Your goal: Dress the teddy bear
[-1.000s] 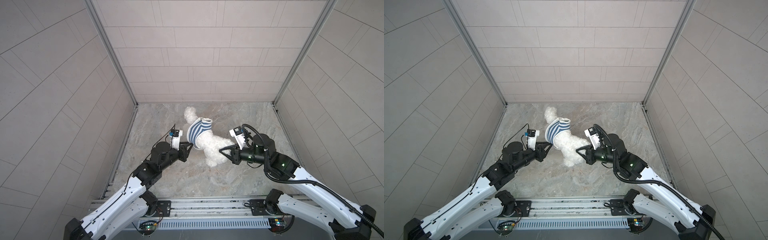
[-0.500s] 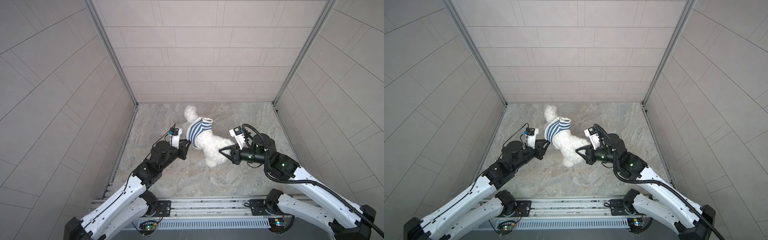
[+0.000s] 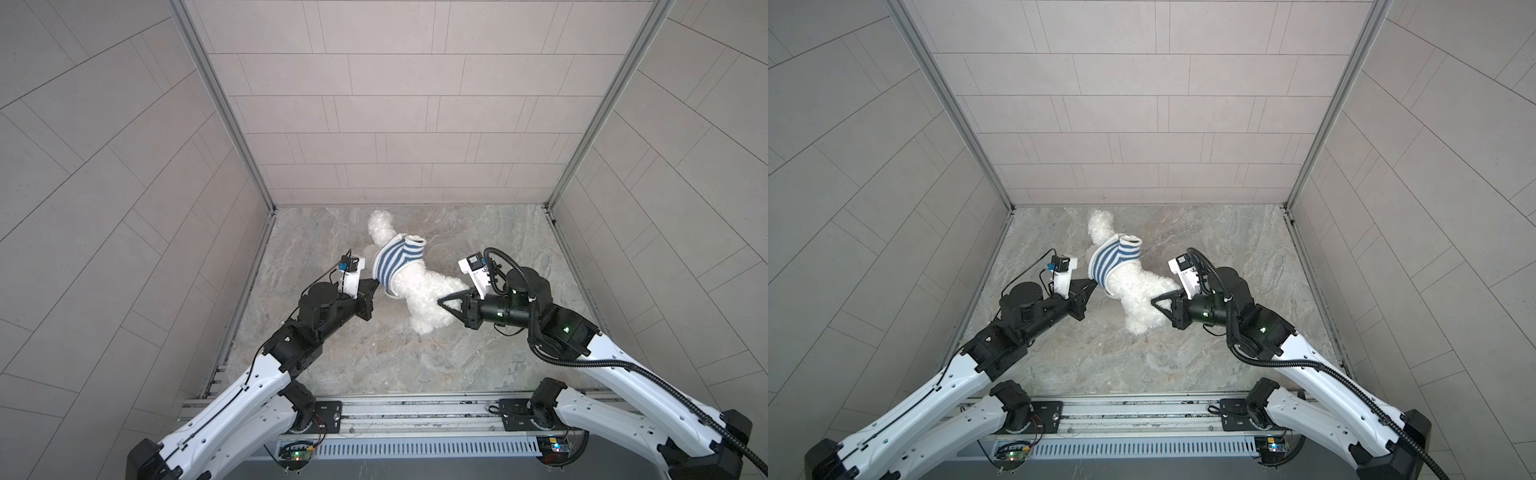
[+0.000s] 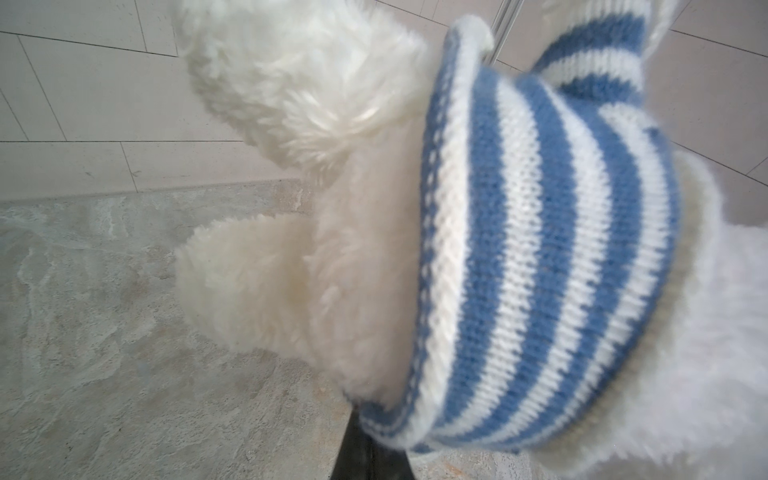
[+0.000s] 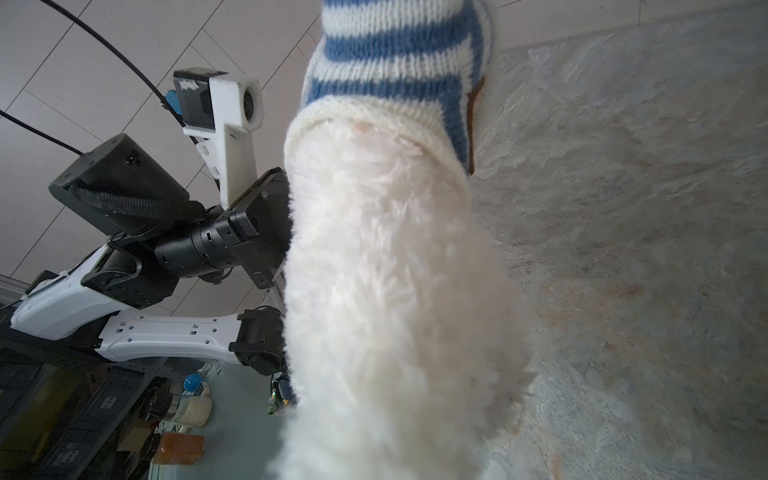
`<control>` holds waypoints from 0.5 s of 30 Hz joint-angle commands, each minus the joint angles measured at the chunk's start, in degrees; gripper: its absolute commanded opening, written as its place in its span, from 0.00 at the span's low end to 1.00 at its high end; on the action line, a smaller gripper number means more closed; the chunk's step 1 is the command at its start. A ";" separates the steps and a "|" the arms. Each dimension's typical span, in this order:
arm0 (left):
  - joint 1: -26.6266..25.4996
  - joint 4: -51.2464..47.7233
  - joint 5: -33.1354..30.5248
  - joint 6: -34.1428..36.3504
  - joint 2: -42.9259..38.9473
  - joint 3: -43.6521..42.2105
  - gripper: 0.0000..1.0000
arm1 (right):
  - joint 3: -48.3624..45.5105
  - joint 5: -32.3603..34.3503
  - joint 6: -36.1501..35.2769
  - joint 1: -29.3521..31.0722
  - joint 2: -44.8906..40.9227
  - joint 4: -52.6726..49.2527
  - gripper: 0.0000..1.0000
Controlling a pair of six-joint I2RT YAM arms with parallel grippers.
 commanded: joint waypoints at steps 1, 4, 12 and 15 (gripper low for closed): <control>0.23 -1.74 -5.57 -0.79 -0.32 2.71 0.00 | 1.93 -0.63 -0.84 -0.36 -1.74 1.89 0.00; 2.10 -3.66 -7.37 -2.51 0.56 3.05 0.00 | 2.29 -0.76 -1.22 -0.80 -2.15 0.81 0.00; 6.05 -4.58 -10.91 -4.94 2.35 1.79 0.00 | 2.34 -1.81 -1.89 -1.44 -2.59 -0.50 0.00; 7.91 -3.48 -12.01 -5.98 2.71 0.97 0.00 | 2.35 -2.13 -1.99 -1.61 -2.87 -0.50 0.00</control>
